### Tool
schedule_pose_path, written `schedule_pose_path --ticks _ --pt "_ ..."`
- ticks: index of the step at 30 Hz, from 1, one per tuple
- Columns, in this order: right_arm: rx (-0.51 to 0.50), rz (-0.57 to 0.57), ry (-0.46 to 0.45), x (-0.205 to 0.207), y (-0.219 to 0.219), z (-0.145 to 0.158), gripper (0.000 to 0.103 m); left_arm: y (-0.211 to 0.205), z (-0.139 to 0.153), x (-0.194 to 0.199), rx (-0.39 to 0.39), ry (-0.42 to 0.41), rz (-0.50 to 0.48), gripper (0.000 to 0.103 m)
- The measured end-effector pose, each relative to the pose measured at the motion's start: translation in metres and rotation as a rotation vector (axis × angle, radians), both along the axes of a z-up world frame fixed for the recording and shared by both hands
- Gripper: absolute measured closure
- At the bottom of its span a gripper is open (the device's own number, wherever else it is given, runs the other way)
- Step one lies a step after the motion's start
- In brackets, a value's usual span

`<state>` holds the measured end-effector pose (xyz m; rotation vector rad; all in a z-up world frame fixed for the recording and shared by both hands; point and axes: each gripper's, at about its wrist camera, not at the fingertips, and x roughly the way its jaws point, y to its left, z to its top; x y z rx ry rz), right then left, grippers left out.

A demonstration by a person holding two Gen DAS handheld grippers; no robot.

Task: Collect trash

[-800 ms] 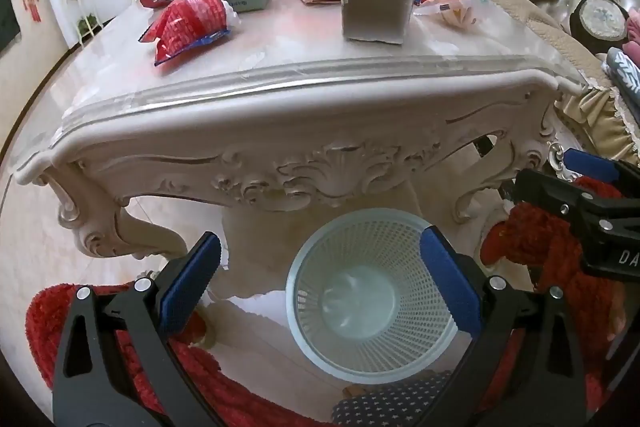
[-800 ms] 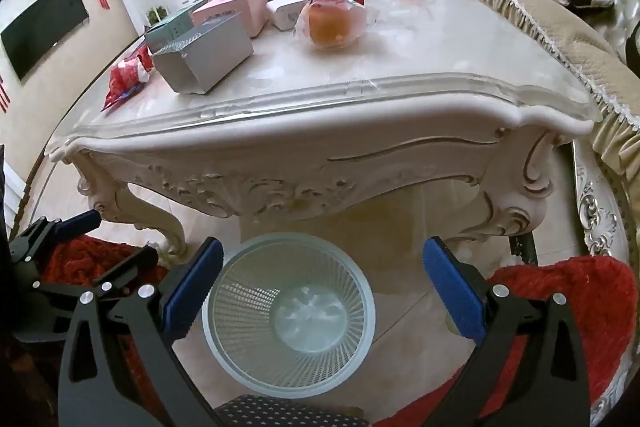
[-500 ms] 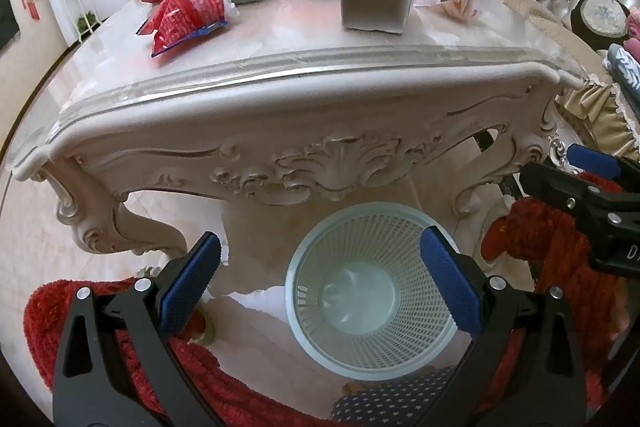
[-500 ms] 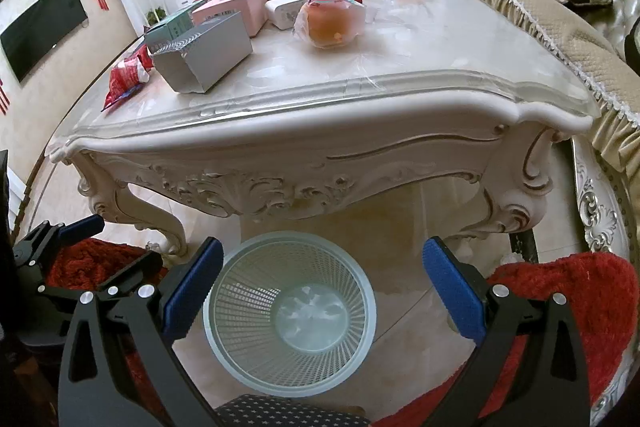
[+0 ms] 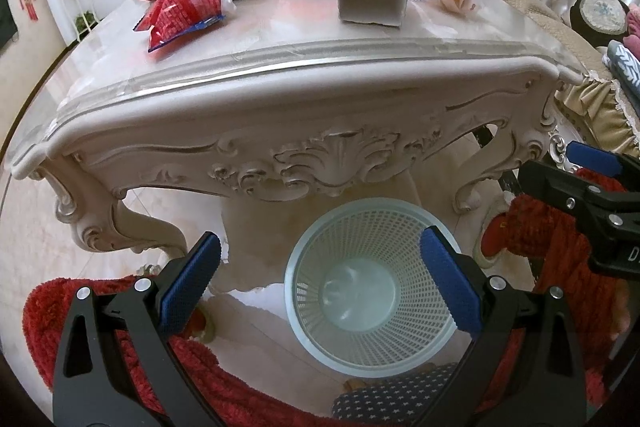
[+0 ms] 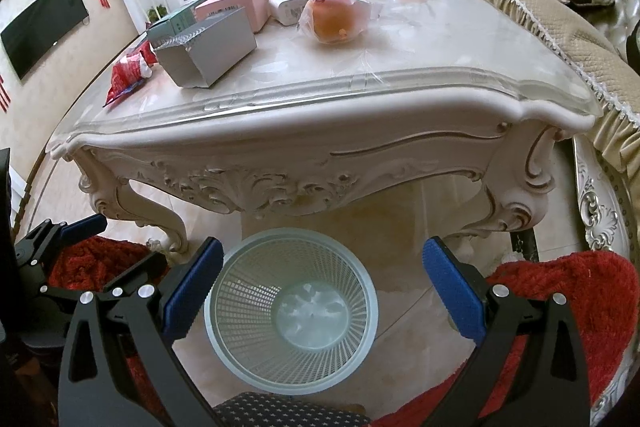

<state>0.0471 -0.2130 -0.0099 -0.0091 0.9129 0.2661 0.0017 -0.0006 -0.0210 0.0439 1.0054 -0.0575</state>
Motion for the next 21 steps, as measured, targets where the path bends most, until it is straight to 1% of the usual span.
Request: schedule_pose_path --ticks 13,21 --pt "0.010 0.004 0.003 -0.0032 0.0000 -0.0002 0.007 -0.0023 0.0011 -0.0053 0.003 -0.006 -0.003 0.006" --pt "0.004 0.001 -0.017 -0.0041 0.0002 -0.0008 0.007 -0.0020 -0.0023 -0.0051 0.004 0.012 -0.006 0.006"
